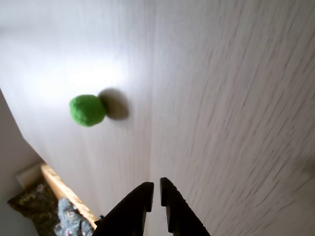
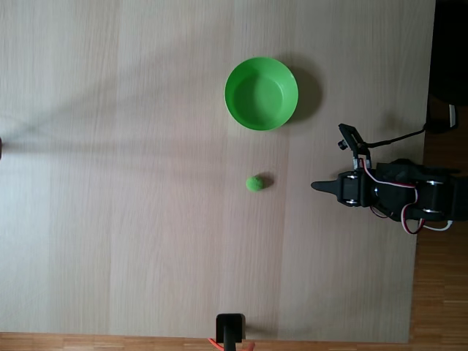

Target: Grasp a green pompom and put it in the green bowl.

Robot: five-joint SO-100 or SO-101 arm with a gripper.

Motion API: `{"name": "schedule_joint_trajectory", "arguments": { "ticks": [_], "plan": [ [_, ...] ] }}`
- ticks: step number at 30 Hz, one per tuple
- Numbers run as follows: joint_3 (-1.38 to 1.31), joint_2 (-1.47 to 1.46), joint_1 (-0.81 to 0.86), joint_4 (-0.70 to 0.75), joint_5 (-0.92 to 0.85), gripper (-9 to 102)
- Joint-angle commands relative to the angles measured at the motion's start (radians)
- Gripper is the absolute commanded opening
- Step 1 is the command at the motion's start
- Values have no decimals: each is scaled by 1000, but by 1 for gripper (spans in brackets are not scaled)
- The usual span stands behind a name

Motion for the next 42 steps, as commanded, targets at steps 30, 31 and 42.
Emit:
{"name": "schedule_joint_trajectory", "arguments": {
  "ticks": [30, 31, 42],
  "plan": [
    [-176, -72, -5, -11, 2, 0],
    [-209, -127, -5, -12, 2, 0],
    [-667, -830, 8, -21, 12, 0]
  ]
}}
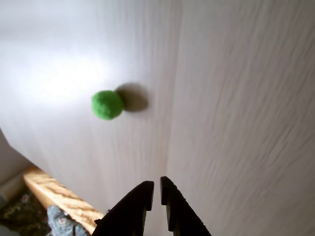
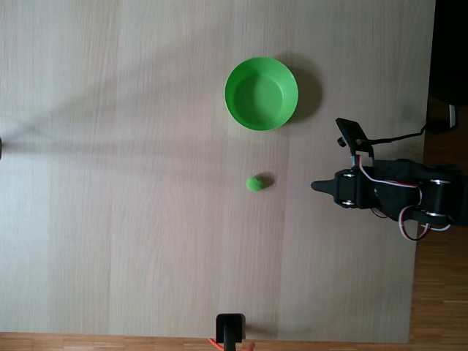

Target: Grasp a green pompom and put it in the green bowl.

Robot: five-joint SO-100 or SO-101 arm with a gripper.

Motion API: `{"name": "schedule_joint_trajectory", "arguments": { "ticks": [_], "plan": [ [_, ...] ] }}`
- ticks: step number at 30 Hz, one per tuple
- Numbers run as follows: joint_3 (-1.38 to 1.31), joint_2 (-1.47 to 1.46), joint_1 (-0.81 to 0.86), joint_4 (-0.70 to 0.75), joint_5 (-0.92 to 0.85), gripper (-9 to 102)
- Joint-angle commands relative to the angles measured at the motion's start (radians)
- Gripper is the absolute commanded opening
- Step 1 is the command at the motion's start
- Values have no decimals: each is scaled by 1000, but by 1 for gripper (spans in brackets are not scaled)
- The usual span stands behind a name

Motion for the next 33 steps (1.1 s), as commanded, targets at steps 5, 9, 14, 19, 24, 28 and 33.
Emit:
{"name": "schedule_joint_trajectory", "arguments": {
  "ticks": [5, 9, 14, 19, 24, 28, 33],
  "plan": [
    [-337, -368, -3, -81, 9, 0],
    [-387, -505, -6, -133, 9, 1],
    [-400, -627, -8, -202, 8, 5],
    [-400, -704, -8, -235, -2, 17],
    [-402, -752, -9, -235, -3, 27],
    [-430, -802, -37, -230, -5, 30],
    [-468, -890, -55, -230, -5, 28]
  ]
}}
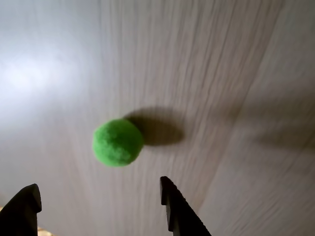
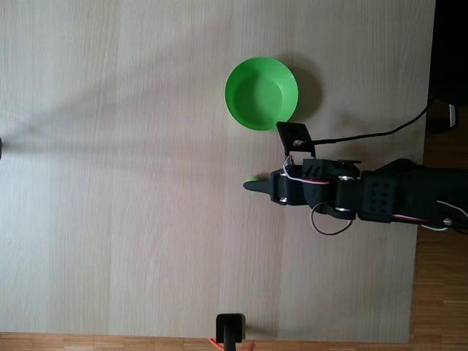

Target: Grasp a green pompom and put it in the green bowl.

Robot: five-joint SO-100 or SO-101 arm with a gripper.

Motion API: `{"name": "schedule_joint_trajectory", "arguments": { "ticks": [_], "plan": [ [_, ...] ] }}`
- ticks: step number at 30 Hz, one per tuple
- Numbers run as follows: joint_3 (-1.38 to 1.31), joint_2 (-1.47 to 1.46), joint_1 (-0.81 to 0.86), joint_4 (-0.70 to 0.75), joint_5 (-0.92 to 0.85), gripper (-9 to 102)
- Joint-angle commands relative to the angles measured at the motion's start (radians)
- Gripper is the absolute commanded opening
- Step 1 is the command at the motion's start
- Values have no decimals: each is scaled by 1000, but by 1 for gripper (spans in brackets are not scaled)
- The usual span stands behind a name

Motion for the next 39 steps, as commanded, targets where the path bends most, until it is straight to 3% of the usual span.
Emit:
{"name": "schedule_joint_trajectory", "arguments": {
  "ticks": [1, 39],
  "plan": [
    [-57, -34, -8, -8, -3, 28],
    [-107, -224, 0, -11, -3, 26]
  ]
}}
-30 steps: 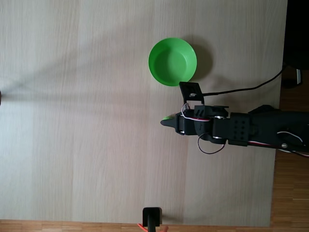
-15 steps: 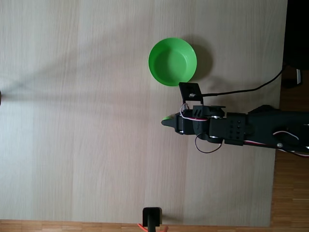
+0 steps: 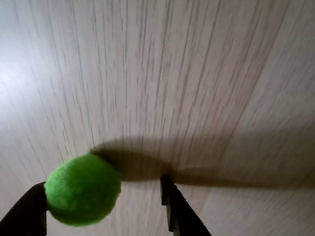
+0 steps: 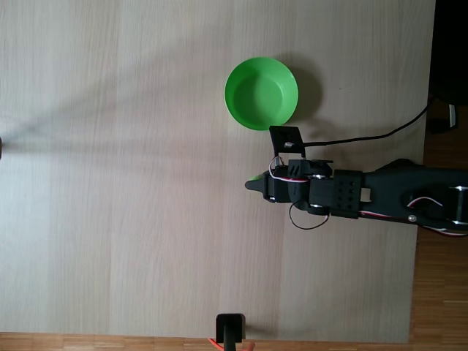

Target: Grasp a green pompom and put it in the green bowl.

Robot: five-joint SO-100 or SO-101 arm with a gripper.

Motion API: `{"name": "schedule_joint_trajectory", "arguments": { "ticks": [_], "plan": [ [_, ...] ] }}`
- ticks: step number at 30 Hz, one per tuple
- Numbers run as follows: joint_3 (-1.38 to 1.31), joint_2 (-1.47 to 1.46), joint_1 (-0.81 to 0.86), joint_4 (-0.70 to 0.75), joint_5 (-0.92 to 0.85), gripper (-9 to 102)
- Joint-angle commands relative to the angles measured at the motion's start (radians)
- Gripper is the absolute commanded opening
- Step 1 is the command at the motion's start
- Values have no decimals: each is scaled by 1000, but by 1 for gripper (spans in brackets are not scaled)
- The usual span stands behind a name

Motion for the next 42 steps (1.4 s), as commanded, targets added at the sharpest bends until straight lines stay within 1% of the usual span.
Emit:
{"name": "schedule_joint_trajectory", "arguments": {
  "ticks": [1, 4, 9, 12, 21, 30, 42],
  "plan": [
    [-31, 2, 0, -9, -3, 26],
    [-29, 0, 0, -9, -2, 26],
    [-29, 6, 21, -12, -2, 19],
    [-29, 8, 46, -40, -3, 17],
    [-29, 9, 48, -49, -3, 16],
    [-28, 5, 8, -46, -5, 16],
    [-28, 0, 20, -48, -5, 16]
  ]
}}
